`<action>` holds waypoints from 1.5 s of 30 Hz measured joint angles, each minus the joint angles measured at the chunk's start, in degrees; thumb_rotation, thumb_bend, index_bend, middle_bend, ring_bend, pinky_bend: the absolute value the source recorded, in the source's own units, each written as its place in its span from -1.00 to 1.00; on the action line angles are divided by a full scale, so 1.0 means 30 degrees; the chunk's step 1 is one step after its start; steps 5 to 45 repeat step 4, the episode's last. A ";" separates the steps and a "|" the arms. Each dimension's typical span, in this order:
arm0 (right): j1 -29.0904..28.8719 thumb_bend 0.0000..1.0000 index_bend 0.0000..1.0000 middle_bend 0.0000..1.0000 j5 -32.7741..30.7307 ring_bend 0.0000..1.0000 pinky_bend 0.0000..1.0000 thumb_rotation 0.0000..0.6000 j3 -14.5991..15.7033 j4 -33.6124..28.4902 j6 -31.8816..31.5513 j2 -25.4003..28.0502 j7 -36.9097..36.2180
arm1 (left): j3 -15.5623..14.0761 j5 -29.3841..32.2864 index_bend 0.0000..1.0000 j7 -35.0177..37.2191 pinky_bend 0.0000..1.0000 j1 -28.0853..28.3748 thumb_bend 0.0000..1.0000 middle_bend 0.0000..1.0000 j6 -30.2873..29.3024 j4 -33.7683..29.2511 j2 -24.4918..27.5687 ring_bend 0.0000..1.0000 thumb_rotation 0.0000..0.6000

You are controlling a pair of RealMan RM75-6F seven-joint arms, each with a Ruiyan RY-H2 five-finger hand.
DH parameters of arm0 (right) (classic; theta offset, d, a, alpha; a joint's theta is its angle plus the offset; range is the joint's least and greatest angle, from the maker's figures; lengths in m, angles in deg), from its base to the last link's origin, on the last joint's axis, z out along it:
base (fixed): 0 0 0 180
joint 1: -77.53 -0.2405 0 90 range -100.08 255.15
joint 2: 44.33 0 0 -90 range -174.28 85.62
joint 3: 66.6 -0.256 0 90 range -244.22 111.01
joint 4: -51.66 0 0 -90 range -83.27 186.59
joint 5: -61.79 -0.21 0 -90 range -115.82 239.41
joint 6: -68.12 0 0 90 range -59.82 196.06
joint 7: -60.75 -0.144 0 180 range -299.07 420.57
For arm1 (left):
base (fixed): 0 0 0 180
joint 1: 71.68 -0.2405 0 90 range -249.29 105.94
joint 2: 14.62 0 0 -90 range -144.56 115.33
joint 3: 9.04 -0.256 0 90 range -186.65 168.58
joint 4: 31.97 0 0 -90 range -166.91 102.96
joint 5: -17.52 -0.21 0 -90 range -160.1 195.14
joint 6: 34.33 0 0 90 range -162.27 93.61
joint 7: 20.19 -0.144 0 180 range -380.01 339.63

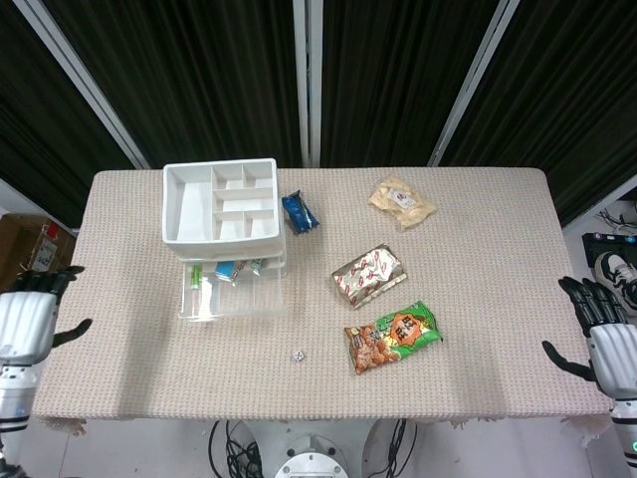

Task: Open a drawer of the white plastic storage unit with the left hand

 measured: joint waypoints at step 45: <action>-0.0085 -0.62 -1.00 -0.84 0.0037 -1.00 -1.00 1.00 0.0036 0.0088 0.0127 -0.0295 0.0012 | -0.0986 -0.0116 -0.48 0.0564 -0.46 -0.1812 -0.91 -0.35 -0.0864 0.0151 -0.0063 -0.35 1.00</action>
